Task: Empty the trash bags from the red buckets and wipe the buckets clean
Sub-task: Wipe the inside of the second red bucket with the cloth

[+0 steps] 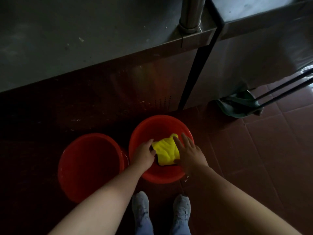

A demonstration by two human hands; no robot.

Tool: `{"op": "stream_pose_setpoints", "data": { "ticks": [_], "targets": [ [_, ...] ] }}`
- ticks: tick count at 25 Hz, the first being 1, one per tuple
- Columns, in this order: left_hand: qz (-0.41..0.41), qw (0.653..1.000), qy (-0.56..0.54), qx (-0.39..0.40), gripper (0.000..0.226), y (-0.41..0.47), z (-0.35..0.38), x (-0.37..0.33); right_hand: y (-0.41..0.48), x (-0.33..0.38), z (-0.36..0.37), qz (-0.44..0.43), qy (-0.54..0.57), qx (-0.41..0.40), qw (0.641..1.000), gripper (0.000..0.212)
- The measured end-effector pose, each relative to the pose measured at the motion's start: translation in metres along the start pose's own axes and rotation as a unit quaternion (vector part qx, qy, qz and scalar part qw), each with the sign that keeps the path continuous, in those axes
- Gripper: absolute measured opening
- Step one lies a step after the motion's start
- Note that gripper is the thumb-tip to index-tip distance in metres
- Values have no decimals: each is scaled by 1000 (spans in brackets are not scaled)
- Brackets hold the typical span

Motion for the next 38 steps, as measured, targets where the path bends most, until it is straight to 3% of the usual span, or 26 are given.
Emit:
{"op": "stream_pose_setpoints", "data": {
  "ticks": [5,10,15,17,19,22,24,30,38],
  "targets": [
    [-32,995,92,-15,55,34,-15,22,14,-17,19,82,53,25,995,85],
    [-56,990,121,-35,57,104,-15,61,47,-47,66,172,104,49,978,91],
    [-95,994,43,-40,59,146,-14,79,72,-65,91,198,202,43,958,92],
    [-115,992,-1,-46,63,155,-10,82,80,-67,94,229,320,1,919,89],
    [-151,986,-61,-38,72,158,-16,86,85,-74,93,279,446,-46,849,84],
    [-226,964,-141,-2,89,148,-30,83,80,-85,88,343,588,-35,732,78],
    [-222,959,-179,5,82,130,-37,70,65,-90,77,357,619,-51,698,69],
    [-234,942,-242,14,87,32,-80,11,-19,-78,-22,360,656,-34,663,75],
    [-222,927,-299,28,90,-170,-171,-70,-184,-19,-197,320,645,29,693,80]
  ]
}}
Point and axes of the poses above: each hand's wrist, its own y-axis towards the middle knuckle, its own z-axis out of the palm, x = y × z, the point moved 1 cm from there along y, towards the middle knuckle, and after that the axes turned 2 degrees about -z, right-handed, at the moved point
